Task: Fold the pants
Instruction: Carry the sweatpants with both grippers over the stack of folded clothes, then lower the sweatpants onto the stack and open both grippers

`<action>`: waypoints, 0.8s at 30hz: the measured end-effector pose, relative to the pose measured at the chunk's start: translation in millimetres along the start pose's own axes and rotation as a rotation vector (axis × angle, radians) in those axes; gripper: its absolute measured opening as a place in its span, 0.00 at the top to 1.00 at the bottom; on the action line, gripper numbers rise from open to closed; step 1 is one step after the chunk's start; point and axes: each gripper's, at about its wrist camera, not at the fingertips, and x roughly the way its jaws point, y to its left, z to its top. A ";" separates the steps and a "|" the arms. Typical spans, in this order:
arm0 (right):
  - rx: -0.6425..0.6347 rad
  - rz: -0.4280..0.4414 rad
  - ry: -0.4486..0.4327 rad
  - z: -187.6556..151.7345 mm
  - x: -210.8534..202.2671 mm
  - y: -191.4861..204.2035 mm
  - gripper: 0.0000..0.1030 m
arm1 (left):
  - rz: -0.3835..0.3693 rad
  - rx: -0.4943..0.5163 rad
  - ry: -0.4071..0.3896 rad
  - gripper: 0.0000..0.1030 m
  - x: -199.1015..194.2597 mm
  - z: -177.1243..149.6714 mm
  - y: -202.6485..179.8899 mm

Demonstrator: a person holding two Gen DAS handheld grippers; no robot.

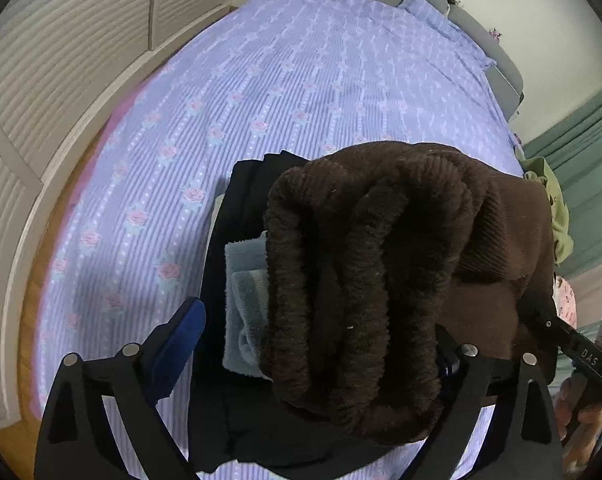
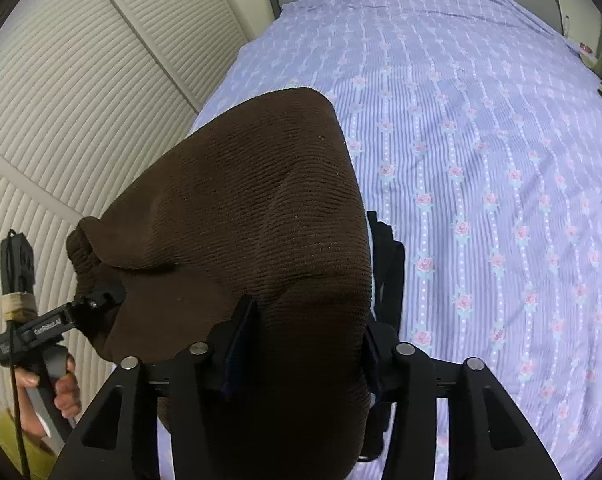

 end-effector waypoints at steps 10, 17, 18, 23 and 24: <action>-0.115 -0.019 -0.053 -6.5 -34.3 29.6 0.48 | 0.046 0.106 -0.159 0.09 -69.9 -11.3 -30.3; -0.111 0.029 -0.176 -21.5 -89.9 27.4 0.33 | 0.160 0.259 -0.302 0.09 -121.3 -41.3 -73.4; -0.114 0.024 -0.202 -23.8 -99.8 27.2 0.28 | 0.175 0.282 -0.321 0.08 -127.1 -48.1 -81.0; -0.144 -0.007 -0.311 -49.4 -155.0 21.6 0.27 | 0.224 0.396 -0.387 0.07 -147.6 -84.8 -123.6; -0.142 -0.008 -0.325 -53.9 -164.2 19.2 0.27 | 0.224 0.409 -0.399 0.07 -151.9 -93.0 -132.4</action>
